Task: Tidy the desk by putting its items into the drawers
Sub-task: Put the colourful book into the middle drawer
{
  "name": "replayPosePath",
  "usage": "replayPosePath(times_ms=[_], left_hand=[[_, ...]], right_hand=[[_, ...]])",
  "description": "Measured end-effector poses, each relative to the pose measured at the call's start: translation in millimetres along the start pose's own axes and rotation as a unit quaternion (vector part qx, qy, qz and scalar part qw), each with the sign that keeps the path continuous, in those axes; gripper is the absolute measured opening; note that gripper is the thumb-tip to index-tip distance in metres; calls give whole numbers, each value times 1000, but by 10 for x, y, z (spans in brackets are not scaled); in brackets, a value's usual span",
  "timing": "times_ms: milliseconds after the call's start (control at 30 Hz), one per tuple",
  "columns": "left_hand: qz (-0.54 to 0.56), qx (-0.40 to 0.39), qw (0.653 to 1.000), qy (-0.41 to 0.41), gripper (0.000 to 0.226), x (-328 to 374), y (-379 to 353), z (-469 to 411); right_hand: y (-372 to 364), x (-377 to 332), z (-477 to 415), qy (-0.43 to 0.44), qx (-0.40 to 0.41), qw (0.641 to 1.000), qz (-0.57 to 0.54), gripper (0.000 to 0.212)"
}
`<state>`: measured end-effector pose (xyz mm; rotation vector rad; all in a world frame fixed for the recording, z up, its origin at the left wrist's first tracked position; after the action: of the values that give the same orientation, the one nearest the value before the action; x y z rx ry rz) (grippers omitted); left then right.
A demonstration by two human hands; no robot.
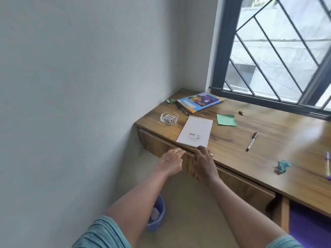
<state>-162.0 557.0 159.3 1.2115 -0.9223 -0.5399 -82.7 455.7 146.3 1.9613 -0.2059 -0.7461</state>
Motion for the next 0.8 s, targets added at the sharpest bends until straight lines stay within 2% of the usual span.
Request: replayPosePath(times_ms=[167, 300, 367, 533, 633, 800], left_hand=[[4, -11, 1000, -11, 48, 1, 246, -721], [-1, -21, 1000, 15, 49, -11, 473, -1605], [6, -22, 999, 38, 48, 42, 552, -2064], [-6, -35, 999, 38, 46, 403, 526, -3261], [-48, -66, 996, 33, 44, 605, 412, -3821], [-106, -110, 986, 58, 56, 698, 87, -4343]], right_hand=[[44, 336, -904, -101, 71, 989, -79, 34], [49, 702, -1722, -256, 95, 938, -215, 40], [15, 914, -2101, -300, 88, 916, -252, 39], [-53, 1481, -2894, -348, 104, 855, -371, 25], [-161, 1841, -3275, -335, 119, 846, -398, 27], [-452, 2415, -3609, -382, 103, 841, -369, 30]])
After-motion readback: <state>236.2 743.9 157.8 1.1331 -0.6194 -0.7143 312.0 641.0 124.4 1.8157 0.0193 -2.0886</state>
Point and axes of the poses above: each hand's wrist, its own z-axis away from the middle knuckle, its own y-axis out of the back of the hand, x = y × z, the point moved 4 cm from there along -z, towards the middle knuckle, and after that the axes turned 11 degrees about y, right-handed, at the moved point
